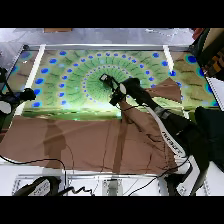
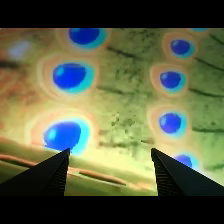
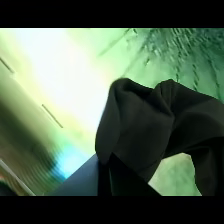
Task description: Fold the clothes and pants, and hang the long-sleeved shirts on hangers.
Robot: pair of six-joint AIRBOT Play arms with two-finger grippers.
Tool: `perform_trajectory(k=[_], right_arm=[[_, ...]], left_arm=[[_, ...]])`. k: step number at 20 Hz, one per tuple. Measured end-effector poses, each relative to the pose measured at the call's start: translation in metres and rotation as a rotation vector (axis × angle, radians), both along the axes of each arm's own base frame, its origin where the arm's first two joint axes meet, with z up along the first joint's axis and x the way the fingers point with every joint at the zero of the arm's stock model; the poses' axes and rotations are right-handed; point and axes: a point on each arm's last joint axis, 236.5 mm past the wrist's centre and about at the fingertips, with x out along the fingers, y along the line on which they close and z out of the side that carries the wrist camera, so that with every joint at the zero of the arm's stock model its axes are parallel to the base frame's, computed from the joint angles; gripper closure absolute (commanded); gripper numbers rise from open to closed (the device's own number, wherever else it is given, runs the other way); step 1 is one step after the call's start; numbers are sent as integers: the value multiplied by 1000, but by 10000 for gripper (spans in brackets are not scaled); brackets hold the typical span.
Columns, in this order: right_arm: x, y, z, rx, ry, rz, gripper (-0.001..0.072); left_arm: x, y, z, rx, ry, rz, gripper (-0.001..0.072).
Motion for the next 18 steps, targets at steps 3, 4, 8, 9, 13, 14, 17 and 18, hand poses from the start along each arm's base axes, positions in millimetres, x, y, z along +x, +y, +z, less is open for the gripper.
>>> perform_trajectory(k=[3,4,8,9,13,14,17,18], right_arm=[[-25,-9,53,29,21,-11,690],[-35,-14,70,30,25,-16,690],[-75,-54,119,15,78,-95,690],[-85,-68,123,4,102,-131,689],[-131,-144,112,-72,255,-325,689],[-144,-164,103,-97,304,-377,689],[-199,-219,68,-179,488,-520,688],[-216,-232,56,-202,546,-555,687]], left_arm=[[-2,-3,-4,-26,14,0,127],[-3,-7,-7,-46,24,-1,127],[-8,-33,-20,-113,84,-43,127],[-9,-46,-24,-127,107,-69,127],[-13,-111,-35,-149,182,-215,127],[-13,-128,-36,-149,189,-253,127],[-15,-178,-35,-138,193,-366,127],[-16,-193,-34,-136,190,-399,127]])
